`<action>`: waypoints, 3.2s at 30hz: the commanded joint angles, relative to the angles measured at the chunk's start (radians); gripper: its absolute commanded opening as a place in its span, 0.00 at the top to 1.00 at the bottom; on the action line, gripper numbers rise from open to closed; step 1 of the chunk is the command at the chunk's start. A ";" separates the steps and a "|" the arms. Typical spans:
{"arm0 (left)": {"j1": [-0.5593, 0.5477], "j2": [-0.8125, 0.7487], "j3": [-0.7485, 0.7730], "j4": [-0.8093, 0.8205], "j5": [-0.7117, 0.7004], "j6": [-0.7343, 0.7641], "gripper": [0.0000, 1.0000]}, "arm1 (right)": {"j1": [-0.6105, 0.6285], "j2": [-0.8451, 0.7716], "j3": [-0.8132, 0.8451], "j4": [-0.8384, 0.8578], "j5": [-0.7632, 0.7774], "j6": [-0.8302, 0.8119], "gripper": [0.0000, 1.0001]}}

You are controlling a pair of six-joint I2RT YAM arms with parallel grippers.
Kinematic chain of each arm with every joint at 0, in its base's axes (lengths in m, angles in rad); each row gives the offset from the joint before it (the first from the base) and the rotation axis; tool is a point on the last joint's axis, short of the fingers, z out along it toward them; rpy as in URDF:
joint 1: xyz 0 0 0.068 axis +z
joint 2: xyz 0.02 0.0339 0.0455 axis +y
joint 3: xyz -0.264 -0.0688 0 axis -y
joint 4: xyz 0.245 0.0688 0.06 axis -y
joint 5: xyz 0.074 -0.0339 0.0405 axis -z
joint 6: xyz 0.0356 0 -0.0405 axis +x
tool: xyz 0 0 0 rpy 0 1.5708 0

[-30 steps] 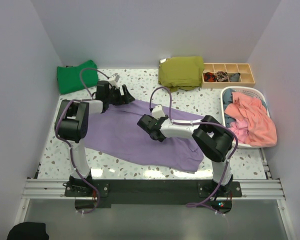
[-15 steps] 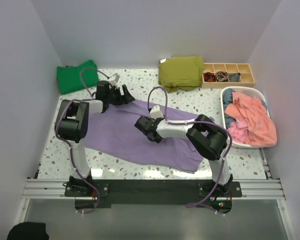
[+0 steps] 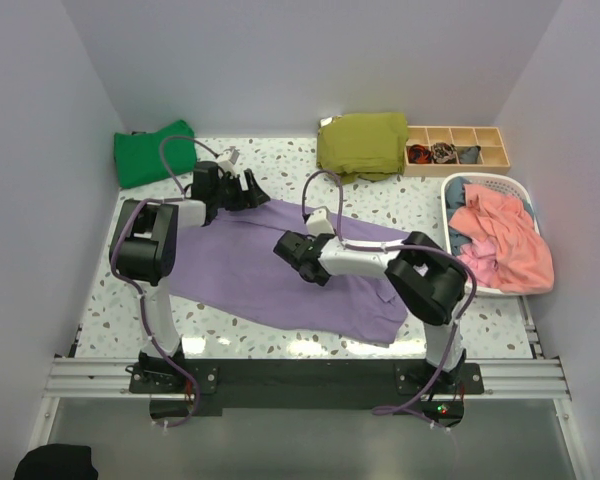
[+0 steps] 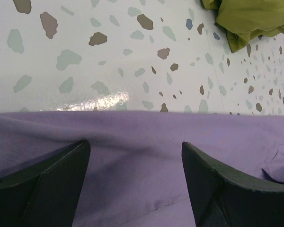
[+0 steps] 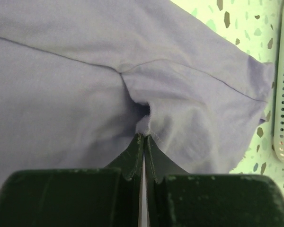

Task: Fold and stack the t-shirts
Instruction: Fold the flattened tshirt in 1/3 of the way

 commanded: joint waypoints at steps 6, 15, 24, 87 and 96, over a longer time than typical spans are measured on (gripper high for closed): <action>0.004 0.052 -0.001 -0.086 -0.020 0.021 0.16 | 0.006 -0.196 -0.032 -0.095 -0.182 -0.047 1.00; 0.004 0.051 0.002 -0.097 -0.020 0.022 0.16 | 0.009 -0.246 -0.026 -0.109 -0.462 -0.093 1.00; 0.004 0.052 -0.001 -0.095 -0.017 0.018 0.16 | 0.001 -0.360 -0.057 -0.124 -0.165 -0.034 0.36; 0.003 -0.793 -0.526 -0.360 -0.558 -0.088 0.00 | -0.625 -0.807 -0.512 0.048 -0.675 0.028 0.32; 0.004 -1.092 -0.664 -0.567 -0.630 -0.186 0.00 | -0.625 -1.069 -0.704 -0.031 -0.769 0.190 0.34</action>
